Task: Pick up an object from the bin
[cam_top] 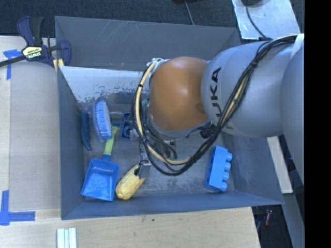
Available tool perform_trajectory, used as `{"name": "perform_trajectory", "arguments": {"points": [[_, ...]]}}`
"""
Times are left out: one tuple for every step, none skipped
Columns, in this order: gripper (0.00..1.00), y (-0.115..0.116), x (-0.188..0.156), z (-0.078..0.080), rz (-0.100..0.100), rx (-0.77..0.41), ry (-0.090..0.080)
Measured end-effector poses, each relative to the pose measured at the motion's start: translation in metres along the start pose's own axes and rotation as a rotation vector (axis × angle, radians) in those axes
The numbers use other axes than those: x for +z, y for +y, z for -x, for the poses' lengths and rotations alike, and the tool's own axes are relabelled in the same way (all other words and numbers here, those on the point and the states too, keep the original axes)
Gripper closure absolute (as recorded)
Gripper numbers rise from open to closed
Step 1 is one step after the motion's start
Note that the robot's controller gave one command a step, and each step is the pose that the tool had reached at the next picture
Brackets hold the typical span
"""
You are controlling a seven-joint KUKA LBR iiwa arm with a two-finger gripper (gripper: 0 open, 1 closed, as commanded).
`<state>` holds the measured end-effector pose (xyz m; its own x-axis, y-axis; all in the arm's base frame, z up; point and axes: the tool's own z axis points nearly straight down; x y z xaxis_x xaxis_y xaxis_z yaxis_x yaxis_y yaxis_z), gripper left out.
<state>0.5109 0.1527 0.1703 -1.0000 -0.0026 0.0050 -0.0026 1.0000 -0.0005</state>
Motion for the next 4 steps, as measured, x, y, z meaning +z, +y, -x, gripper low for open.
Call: {"name": "perform_trajectory", "arguments": {"points": [[0.00, -0.001, -0.004, 0.002, 0.001, 0.003, -0.007], [0.00, 0.002, 0.101, -0.016, -0.001, -0.497, -0.002], [0.00, 0.002, 0.031, -0.019, 0.001, -0.342, -0.010], [0.00, 0.028, 0.071, -0.017, 0.002, -0.860, 0.001]]}}
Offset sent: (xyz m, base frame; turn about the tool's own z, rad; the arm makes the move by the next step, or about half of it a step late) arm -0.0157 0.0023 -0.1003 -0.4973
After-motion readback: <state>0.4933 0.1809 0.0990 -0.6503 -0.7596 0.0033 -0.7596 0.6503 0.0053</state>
